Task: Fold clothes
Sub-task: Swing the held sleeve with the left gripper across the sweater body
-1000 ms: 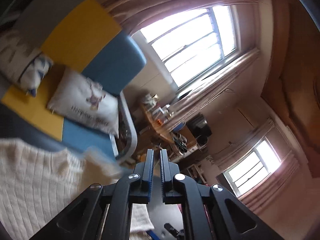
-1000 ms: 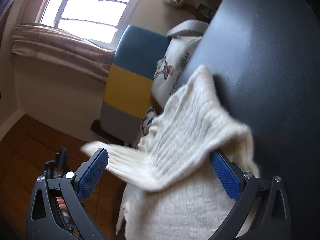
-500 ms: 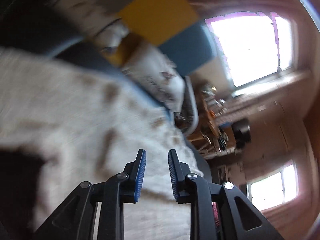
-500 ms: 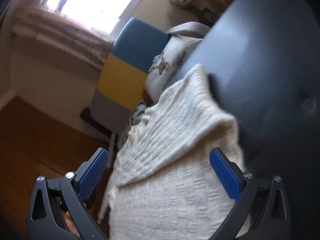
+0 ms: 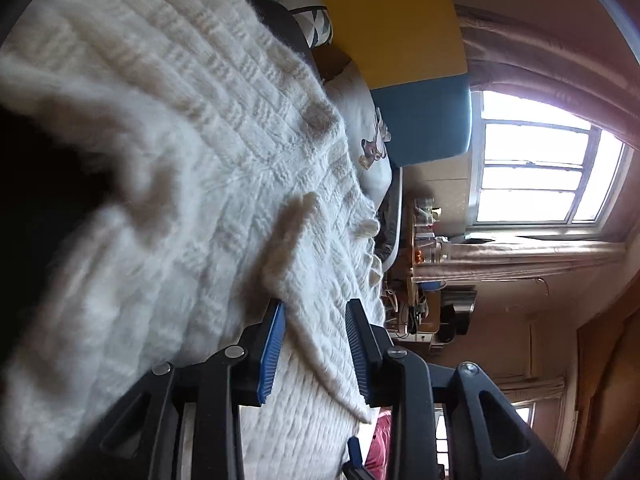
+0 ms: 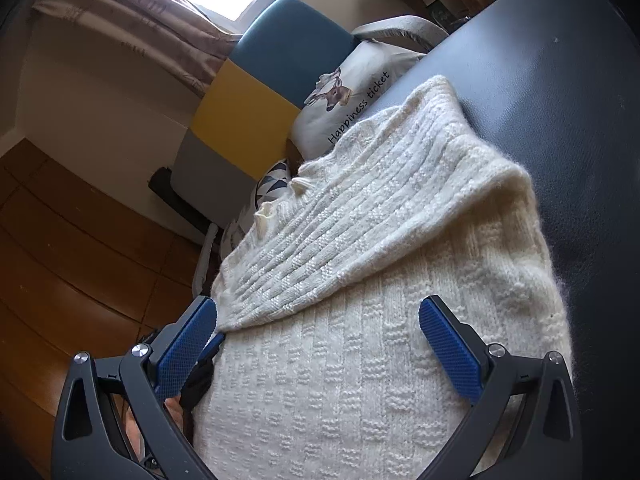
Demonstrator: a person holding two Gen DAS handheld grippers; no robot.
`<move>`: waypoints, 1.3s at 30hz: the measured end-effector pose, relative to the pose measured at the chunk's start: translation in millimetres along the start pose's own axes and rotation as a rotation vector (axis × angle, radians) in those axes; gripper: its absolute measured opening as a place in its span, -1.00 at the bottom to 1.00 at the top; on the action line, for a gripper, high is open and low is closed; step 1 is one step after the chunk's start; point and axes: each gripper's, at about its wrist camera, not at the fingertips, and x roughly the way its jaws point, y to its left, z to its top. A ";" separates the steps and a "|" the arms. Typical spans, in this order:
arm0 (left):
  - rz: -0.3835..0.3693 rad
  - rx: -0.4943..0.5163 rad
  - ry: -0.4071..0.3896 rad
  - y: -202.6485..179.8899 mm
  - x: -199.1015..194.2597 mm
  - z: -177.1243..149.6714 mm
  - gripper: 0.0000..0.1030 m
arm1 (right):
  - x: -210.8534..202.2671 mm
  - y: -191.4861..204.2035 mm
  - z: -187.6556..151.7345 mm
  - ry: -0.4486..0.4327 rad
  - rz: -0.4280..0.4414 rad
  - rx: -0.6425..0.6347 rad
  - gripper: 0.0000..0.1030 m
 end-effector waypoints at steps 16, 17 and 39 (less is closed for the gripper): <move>-0.108 0.299 -0.040 -107.8 12.4 2.5 -0.90 | -8.7 -10.5 9.2 -0.030 0.086 0.052 1.00; -0.108 0.330 -0.041 -120.1 13.3 2.1 -0.90 | -9.6 -12.6 9.7 -0.036 0.101 0.065 1.00; -0.282 0.615 -0.003 -176.8 -12.6 -31.2 -0.92 | -7.5 -79.4 48.1 -0.358 0.209 0.473 1.00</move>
